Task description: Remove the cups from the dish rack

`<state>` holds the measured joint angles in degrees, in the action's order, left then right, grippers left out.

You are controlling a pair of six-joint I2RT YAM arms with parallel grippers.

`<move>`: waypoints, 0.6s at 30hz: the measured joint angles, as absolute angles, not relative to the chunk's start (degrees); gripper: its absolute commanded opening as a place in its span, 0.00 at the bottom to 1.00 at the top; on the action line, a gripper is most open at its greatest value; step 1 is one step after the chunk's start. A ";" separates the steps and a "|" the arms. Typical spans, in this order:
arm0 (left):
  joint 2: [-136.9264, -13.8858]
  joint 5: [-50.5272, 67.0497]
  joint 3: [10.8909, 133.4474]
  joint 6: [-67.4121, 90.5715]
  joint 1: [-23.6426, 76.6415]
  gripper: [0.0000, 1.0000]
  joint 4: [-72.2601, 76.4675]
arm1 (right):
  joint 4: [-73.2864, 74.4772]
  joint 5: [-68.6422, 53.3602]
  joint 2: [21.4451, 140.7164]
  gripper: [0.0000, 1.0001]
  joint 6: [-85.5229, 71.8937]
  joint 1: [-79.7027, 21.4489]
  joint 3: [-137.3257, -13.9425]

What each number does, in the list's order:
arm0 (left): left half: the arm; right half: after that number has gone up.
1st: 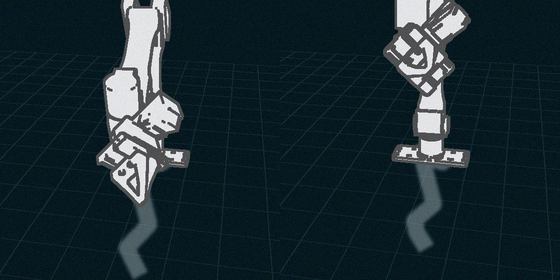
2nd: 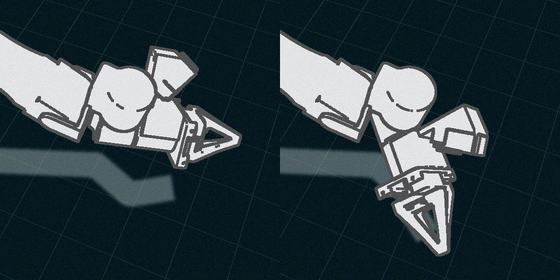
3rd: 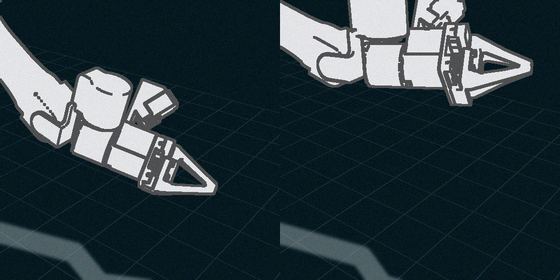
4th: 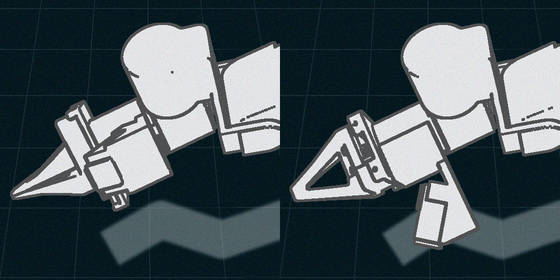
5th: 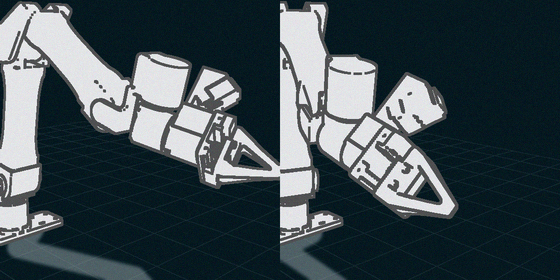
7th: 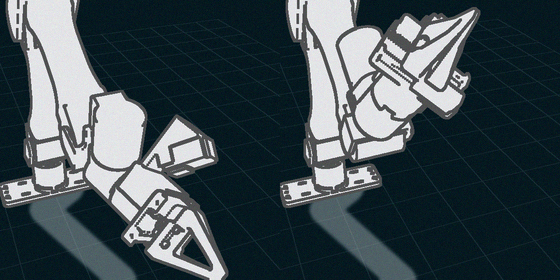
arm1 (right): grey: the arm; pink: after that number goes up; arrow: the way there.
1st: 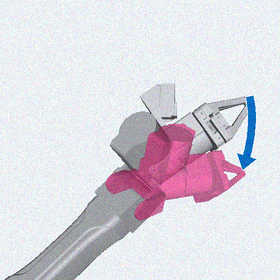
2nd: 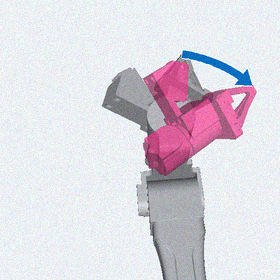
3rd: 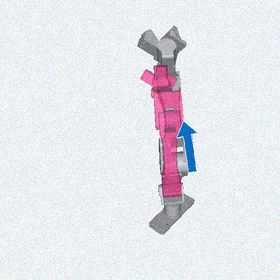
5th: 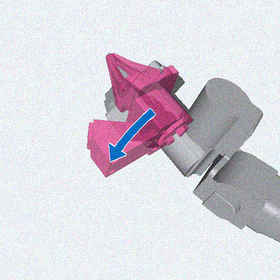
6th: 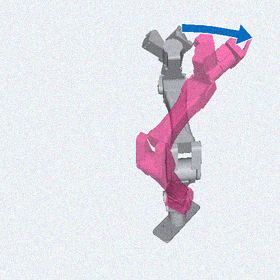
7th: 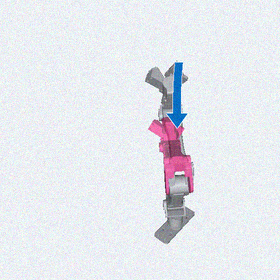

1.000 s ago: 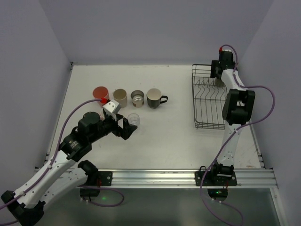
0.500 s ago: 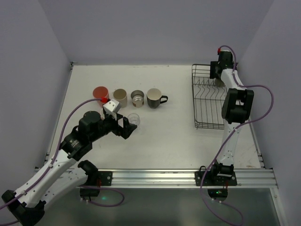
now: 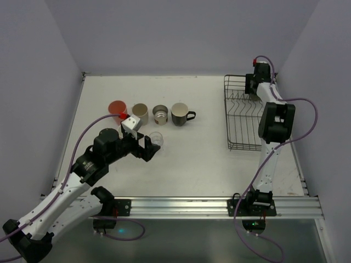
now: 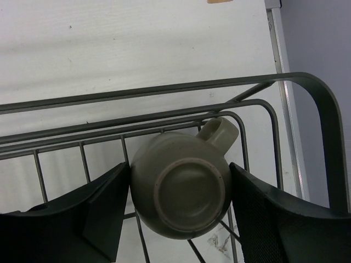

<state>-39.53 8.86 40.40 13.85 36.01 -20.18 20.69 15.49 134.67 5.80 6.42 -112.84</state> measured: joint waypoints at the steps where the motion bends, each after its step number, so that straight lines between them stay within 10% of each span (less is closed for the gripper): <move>1: -39.70 8.86 40.40 13.82 36.01 1.00 -20.18 | 19.62 15.42 134.06 0.52 5.82 6.42 -111.74; 18: -40.18 9.41 40.40 13.82 34.68 1.00 -20.14 | 10.41 10.37 116.84 0.50 0.67 4.78 -99.61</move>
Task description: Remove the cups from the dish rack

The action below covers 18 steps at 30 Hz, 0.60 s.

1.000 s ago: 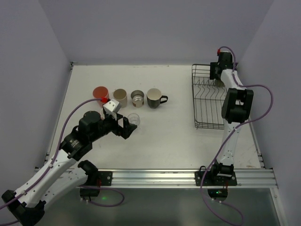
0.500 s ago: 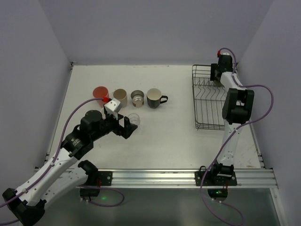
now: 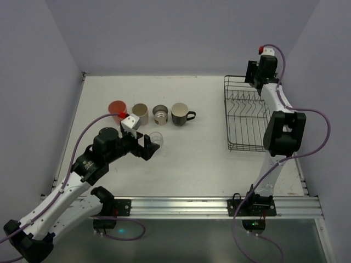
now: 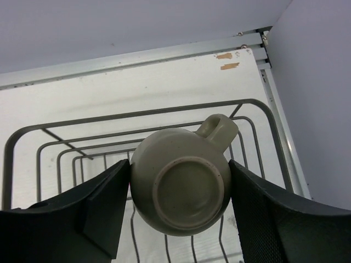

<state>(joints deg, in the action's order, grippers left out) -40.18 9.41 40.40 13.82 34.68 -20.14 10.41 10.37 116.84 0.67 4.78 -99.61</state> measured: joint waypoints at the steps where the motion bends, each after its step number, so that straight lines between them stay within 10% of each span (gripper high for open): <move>1: -40.18 9.43 40.40 13.82 34.57 1.00 -20.14 | 9.85 10.02 115.94 0.50 -0.03 4.56 -98.59; 18: -41.32 18.17 39.97 19.62 34.04 0.88 -13.13 | -5.52 -4.58 80.73 0.50 -27.29 -4.32 -60.18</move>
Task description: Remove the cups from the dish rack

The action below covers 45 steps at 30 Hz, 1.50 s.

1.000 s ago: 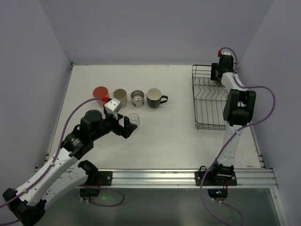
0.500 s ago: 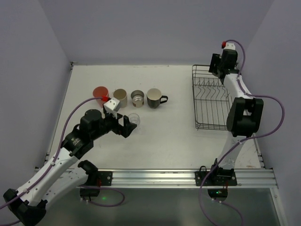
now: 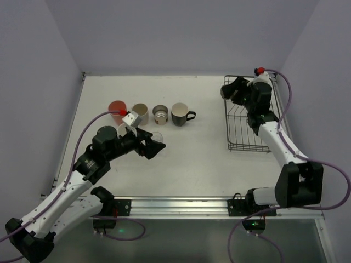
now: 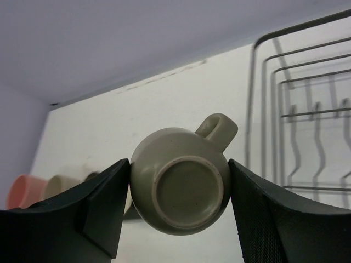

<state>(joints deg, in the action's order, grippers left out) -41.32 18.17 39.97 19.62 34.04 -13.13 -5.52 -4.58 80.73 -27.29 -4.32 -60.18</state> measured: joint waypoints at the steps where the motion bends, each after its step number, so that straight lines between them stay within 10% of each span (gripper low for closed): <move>1: -41.45 19.57 39.44 21.08 34.04 0.88 -11.16 | -7.51 -5.89 78.26 0.50 -29.61 -5.93 -58.00; 16: -65.36 22.37 41.78 31.11 45.08 0.67 11.46 | -27.09 -24.05 56.86 0.52 -57.54 -20.18 -27.24; 32: -73.36 20.78 44.95 30.28 47.72 0.49 23.66 | -38.44 -27.20 56.25 0.52 -67.59 -26.46 -22.09; 37: -74.74 22.15 44.97 31.09 48.03 0.06 24.32 | -41.36 -26.20 58.37 0.53 -68.66 -26.89 -21.91; 42: -73.47 22.94 45.01 31.57 48.18 0.00 25.47 | -45.60 -26.26 58.33 0.94 -70.70 -27.22 -21.50; 45: -73.19 20.45 45.01 28.97 48.93 0.00 22.33 | -41.93 -25.04 56.82 0.99 -69.14 -28.16 -21.37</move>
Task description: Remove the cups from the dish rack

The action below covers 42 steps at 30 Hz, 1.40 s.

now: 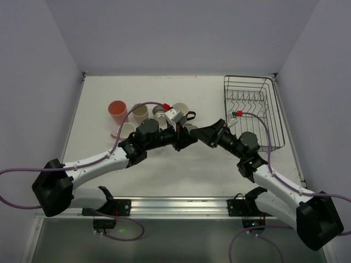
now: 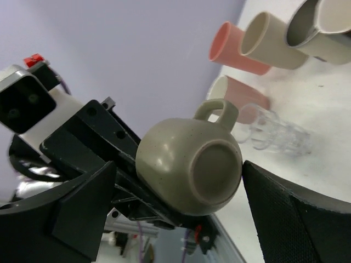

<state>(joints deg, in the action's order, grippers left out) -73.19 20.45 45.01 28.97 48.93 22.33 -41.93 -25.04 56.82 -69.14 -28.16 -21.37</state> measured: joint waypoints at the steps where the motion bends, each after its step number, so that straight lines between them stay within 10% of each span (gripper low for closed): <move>1: -73.23 18.98 45.01 27.90 49.39 0.00 20.36 | -39.07 -24.05 55.51 0.99 -68.16 -28.36 -21.39; 25: -109.36 -10.81 73.91 15.18 55.53 0.00 -21.26 | 11.07 14.55 12.47 0.99 -42.92 -28.49 -25.06; 31: -111.87 -13.74 77.08 13.82 55.53 0.35 -25.28 | 13.28 16.99 11.29 0.99 -41.10 -28.49 -25.36; 42: -111.42 -16.43 78.61 13.23 55.53 0.66 -27.31 | 14.26 17.26 11.05 0.99 -40.14 -28.49 -25.39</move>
<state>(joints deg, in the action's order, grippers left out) -111.42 -16.43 78.61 13.23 55.53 -27.31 14.26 17.26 11.05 -40.14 -28.49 -25.39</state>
